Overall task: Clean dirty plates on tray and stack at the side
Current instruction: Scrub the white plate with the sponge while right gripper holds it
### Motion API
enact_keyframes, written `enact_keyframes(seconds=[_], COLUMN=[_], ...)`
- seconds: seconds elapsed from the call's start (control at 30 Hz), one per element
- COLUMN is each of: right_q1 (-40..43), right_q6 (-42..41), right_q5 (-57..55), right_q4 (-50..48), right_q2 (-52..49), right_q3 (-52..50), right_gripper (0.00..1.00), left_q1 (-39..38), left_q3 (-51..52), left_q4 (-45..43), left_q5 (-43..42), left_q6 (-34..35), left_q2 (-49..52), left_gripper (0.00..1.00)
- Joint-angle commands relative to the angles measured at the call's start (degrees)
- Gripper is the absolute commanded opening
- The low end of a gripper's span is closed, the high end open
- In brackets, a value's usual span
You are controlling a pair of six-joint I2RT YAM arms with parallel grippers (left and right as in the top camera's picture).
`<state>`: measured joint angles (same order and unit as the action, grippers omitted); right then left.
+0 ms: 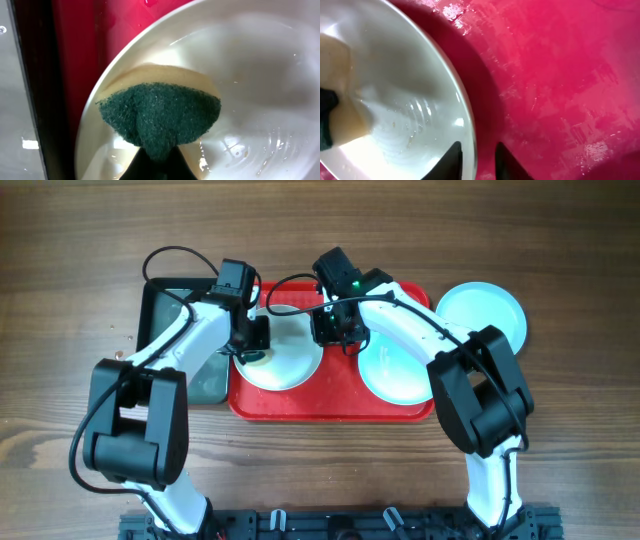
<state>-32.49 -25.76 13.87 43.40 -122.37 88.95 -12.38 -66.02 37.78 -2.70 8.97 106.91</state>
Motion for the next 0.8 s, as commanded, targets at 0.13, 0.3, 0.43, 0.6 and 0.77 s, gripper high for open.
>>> enact_keyframes(seconds=[0.13, 0.3, 0.43, 0.6, 0.77], right_q1=[-0.35, -0.35, -0.35, -0.35, -0.35], right_q6=[-2.82, -2.82, -2.82, -2.75, -2.78], right_q5=[-0.35, -0.33, -0.33, -0.33, -0.35], right_q4=[-5.46, -5.86, -5.86, -5.84, -5.88], right_q2=[1.81, 1.84, 1.84, 1.84, 1.84], right_q3=[-6.40, -6.47, -6.47, -6.47, -6.47], right_gripper=[0.04, 0.04, 0.04, 0.04, 0.04], left_q1=[-0.39, -0.63, -1.95, -5.53, -6.16], left_q3=[-0.48, -0.48, -0.39, 0.50, -0.04], left_q4=[1.07, 2.16, 2.23, 0.90, 0.74], left_q5=[2.16, 2.16, 2.14, 2.16, -8.72], left_q6=[0.52, 0.52, 2.43, 5.03, 4.13], left_q2=[0.68, 0.68, 0.79, 4.52, 6.01], left_gripper=[0.04, 0.04, 0.04, 0.04, 0.04])
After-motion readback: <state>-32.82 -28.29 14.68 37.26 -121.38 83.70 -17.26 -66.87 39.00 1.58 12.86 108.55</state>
